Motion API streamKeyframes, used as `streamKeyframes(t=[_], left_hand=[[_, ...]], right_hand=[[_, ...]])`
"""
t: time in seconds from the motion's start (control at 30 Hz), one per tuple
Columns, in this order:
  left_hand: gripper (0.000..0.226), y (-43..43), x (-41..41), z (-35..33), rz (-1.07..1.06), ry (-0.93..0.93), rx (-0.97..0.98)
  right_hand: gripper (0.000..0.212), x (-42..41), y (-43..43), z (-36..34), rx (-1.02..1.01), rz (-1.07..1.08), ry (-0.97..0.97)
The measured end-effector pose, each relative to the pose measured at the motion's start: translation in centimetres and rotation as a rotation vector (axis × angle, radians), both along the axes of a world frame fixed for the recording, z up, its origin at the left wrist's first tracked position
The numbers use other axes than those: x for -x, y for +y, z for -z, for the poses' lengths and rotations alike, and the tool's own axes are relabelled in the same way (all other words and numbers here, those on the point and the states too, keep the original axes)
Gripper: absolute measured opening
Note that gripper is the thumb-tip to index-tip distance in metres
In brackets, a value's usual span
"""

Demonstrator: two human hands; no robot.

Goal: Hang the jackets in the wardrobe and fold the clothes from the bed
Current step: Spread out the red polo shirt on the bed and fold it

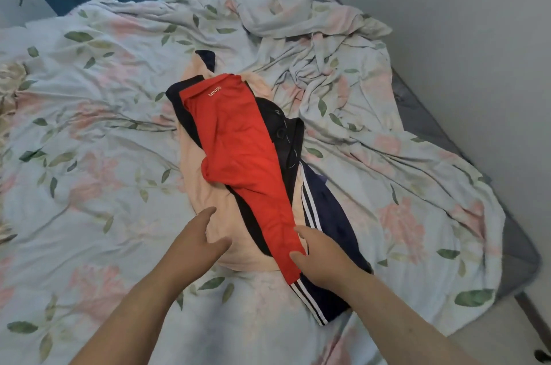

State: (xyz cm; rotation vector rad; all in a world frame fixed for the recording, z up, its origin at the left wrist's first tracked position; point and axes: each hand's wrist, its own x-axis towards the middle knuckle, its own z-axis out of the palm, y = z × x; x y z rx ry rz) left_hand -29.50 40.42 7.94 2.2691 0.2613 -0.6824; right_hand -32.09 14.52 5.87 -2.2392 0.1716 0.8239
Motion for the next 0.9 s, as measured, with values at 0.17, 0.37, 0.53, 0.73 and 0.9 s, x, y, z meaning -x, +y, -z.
streamKeyframes(t=[0.17,0.37,0.53,0.73,0.9], left_hand=[[0.079,-0.7,-5.6,7.6,0.018,-0.050,-0.035],[0.080,-1.0,-14.0,13.2,0.026,-0.211,-0.093],[0.048,-1.7,-16.4,15.3,-0.409,-0.192,0.013],[0.005,-1.9,-13.3,12.5,-0.550,-0.207,0.281],[0.007,-1.1,-9.6,6.6,-0.738,-0.205,0.495]], right_hand=[[0.042,-4.3,0.8,9.1,-0.113,0.207,0.096],[0.049,-5.8,2.8,16.1,-0.136,0.395,0.006],[0.024,-5.4,2.5,17.6,-0.027,0.518,-0.004],[0.016,-4.3,0.5,14.1,-0.205,0.527,-0.076],[0.012,-4.3,-1.4,8.6,-0.215,0.537,-0.093]])
